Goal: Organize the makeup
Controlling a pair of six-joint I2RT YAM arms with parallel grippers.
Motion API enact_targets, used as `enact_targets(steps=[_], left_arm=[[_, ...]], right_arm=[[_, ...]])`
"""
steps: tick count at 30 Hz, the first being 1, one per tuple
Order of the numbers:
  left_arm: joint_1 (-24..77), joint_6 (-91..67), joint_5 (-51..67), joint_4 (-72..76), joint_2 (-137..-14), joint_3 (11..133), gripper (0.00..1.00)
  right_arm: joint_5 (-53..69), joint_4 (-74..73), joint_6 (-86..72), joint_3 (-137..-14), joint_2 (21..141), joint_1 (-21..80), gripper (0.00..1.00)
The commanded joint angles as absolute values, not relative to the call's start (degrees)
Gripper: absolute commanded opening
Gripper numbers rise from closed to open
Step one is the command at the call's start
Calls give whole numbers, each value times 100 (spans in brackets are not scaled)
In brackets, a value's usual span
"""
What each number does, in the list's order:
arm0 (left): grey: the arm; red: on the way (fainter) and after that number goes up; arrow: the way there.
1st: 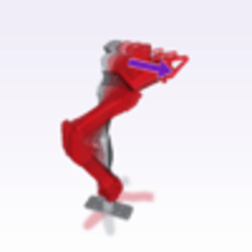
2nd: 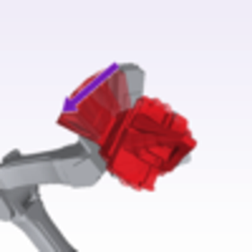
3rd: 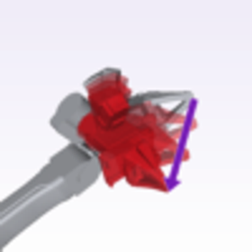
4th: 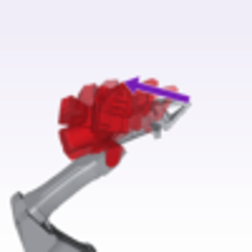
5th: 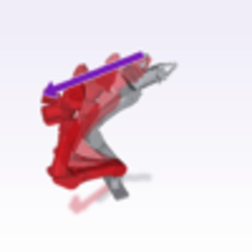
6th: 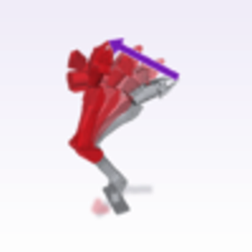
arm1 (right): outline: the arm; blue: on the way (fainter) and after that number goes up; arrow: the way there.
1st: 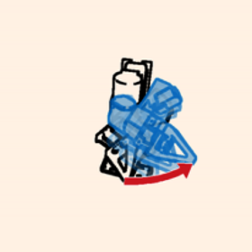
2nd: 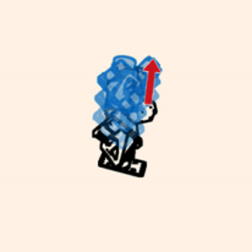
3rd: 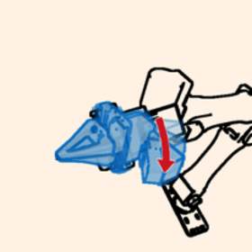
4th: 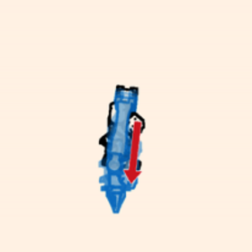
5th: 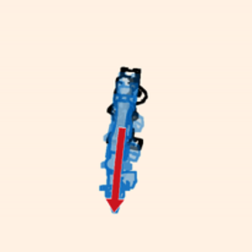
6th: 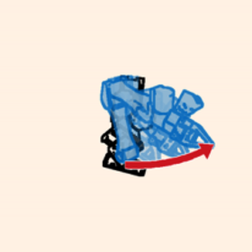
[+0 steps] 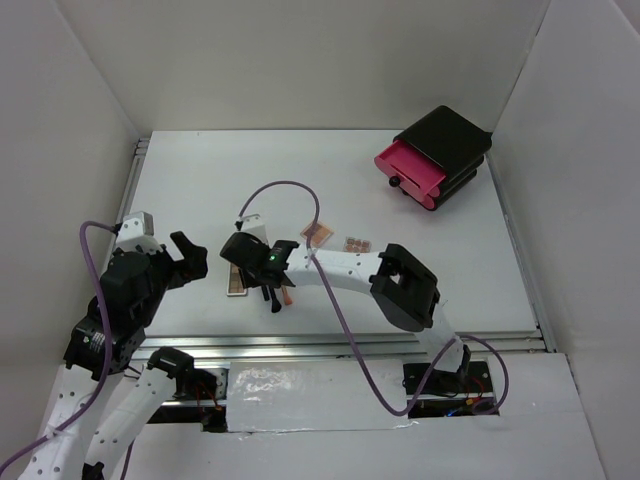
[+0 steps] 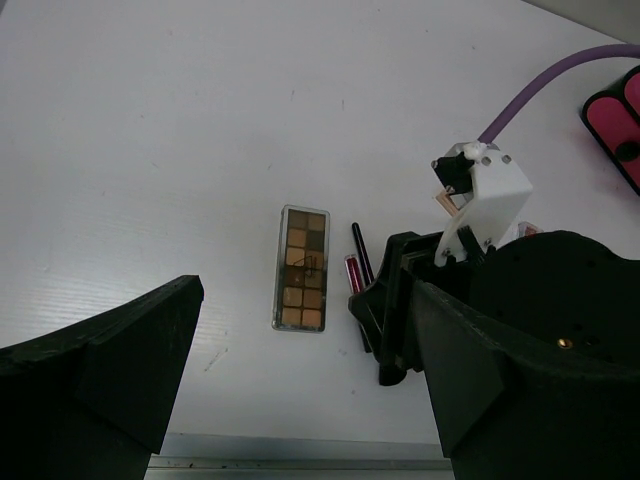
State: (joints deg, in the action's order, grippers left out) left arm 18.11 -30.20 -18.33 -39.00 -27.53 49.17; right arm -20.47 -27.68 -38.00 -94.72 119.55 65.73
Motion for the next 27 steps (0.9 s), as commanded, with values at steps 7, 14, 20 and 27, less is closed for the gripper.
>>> enact_targets(steps=[7, 14, 20, 27], left_arm=[[1837, -2997, -1802, -3753, -2769, 4957, 99], [1846, -2988, -1775, -3735, -2760, 4948, 99], [1846, -3006, -1828, -3753, -2716, 4948, 100], [1837, -3041, -1898, -3779, -2628, 4957, 99]], right_arm=[[-2505, -3243, -3858, -10028, 12498, 6522, 46], [-2312, -3147, -3806, -9914, 12603, 6416, 45], [-2162, -3120, -3753, -9993, 12735, 6407, 42], [-1916, -3129, -3744, -10028, 12911, 6416, 39]])
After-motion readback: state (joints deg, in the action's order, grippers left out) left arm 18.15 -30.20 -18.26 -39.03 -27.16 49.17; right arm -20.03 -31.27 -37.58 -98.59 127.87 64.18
